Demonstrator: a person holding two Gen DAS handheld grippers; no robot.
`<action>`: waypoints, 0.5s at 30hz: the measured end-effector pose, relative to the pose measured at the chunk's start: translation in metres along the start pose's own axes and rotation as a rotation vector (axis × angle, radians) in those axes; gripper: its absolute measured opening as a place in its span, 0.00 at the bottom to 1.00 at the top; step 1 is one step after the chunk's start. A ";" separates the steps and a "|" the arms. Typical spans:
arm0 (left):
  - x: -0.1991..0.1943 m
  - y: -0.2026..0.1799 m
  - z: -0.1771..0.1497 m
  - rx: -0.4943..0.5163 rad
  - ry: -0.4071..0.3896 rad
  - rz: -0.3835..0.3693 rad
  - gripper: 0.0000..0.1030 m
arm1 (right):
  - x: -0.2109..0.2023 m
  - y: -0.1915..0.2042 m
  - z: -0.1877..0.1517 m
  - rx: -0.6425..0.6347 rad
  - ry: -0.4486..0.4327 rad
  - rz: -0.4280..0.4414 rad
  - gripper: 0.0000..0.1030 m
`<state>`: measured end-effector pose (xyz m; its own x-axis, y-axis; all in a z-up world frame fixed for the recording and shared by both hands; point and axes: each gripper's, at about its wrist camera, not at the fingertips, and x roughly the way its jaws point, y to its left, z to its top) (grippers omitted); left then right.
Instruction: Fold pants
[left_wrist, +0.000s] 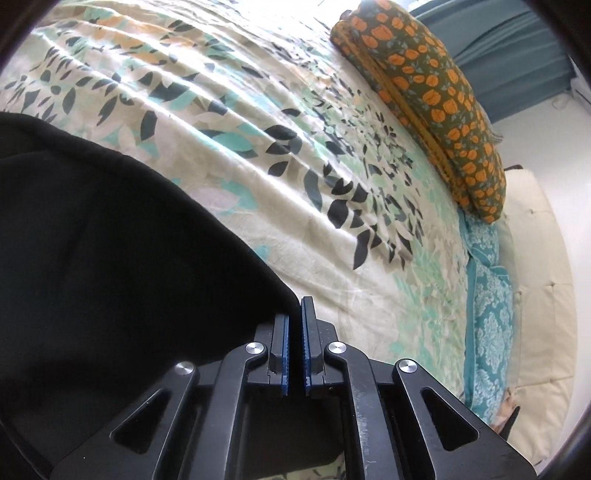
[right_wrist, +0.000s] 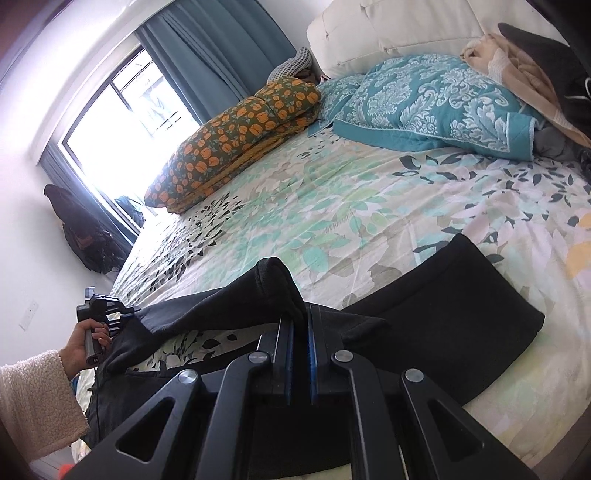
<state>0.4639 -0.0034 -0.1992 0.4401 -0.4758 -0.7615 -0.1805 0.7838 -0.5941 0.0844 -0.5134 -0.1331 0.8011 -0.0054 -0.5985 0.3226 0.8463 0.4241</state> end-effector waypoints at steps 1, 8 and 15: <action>-0.017 -0.007 -0.002 0.027 -0.020 -0.022 0.04 | 0.001 0.002 0.011 -0.028 -0.010 0.000 0.06; -0.159 0.011 -0.088 0.211 -0.135 -0.099 0.04 | -0.009 0.016 0.033 -0.280 0.032 -0.003 0.07; -0.168 0.092 -0.200 0.208 -0.070 0.030 0.04 | 0.002 -0.059 -0.030 0.062 0.344 -0.140 0.48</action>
<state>0.1973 0.0688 -0.1778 0.4990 -0.4281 -0.7535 -0.0123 0.8659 -0.5001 0.0517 -0.5473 -0.1793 0.5345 0.0693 -0.8423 0.4551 0.8162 0.3560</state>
